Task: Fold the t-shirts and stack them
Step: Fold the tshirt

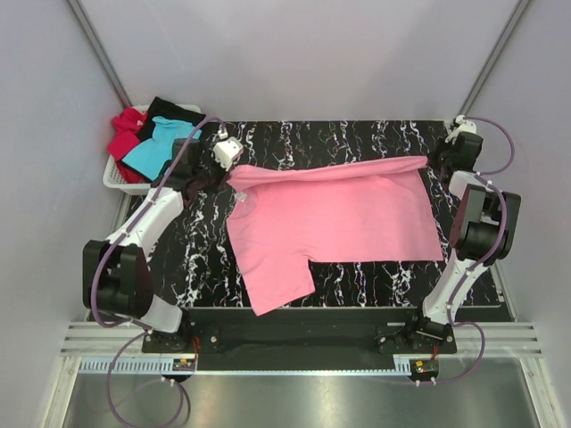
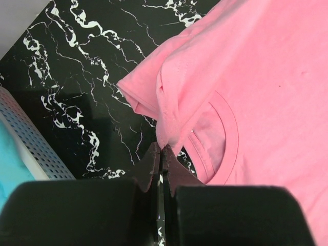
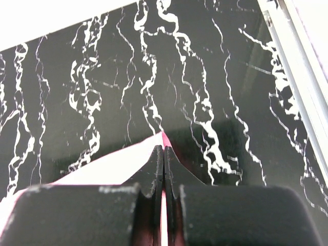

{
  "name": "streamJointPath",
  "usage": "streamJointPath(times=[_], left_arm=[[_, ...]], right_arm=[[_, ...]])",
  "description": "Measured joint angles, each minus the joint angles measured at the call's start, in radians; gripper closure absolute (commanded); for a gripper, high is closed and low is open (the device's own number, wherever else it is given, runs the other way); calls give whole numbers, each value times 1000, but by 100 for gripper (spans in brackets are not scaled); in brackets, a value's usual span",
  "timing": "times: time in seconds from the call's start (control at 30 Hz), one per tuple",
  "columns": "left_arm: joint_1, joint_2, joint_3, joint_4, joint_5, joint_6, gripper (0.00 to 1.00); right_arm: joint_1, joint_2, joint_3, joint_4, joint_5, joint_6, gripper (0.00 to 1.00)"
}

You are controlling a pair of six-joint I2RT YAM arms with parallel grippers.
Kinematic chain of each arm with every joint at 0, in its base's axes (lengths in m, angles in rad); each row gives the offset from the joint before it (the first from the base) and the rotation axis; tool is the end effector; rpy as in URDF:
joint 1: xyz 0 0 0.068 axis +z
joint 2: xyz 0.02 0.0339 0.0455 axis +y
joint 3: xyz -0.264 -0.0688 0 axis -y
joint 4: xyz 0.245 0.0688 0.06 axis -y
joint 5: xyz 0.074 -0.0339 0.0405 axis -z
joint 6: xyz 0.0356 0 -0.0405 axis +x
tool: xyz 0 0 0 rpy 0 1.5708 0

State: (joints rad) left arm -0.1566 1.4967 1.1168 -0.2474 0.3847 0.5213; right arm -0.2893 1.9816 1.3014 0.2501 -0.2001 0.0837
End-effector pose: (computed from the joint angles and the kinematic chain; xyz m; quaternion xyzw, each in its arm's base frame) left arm 0.3307 -0.0657 0.2788 0.3726 0.7957 -0.0866 0.4695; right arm 0.4358 -0.1223 0.2027 0.1023 0.8330 0.0285 0.5430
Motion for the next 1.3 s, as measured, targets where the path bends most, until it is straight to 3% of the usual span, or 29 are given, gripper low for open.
streamJointPath(times=[0.03,0.1,0.13,0.17,0.2,0.53,0.63,0.77,0.97,1.07,1.17,1.3], left_arm=[[0,-8,-9,0,-3,2,95],[0,-22,-23,0,-8,10,69],[-1,-28,-28,-2,-14,14,2],[-1,-33,-31,-5,-23,17,1],[-1,-36,-31,-7,-31,12,1],[-1,-145,-21,-23,-102,-82,1],[-9,-158,33,-33,-143,-240,1],[-35,-134,111,-50,-247,-569,1],[-107,14,159,-91,-343,-917,4],[-169,142,227,-127,-387,-995,7],[-204,249,300,-154,-424,-1050,11],[-198,347,360,-181,-478,-1106,14]], right_arm=[[0,-12,-15,2,0,-1,89],[-1,-29,-41,8,-1,3,51],[-2,-36,-50,10,-1,0,33],[-3,-42,-60,14,-2,0,7],[-5,-50,-68,14,0,3,1],[-12,-187,-150,2,-3,26,0],[-11,-221,-106,-70,-24,57,0],[-8,-205,29,-245,-27,152,10],[24,-118,204,-454,-2,229,22],[87,-21,319,-584,63,206,34],[142,75,422,-684,114,191,37],[180,131,439,-798,161,172,40]])
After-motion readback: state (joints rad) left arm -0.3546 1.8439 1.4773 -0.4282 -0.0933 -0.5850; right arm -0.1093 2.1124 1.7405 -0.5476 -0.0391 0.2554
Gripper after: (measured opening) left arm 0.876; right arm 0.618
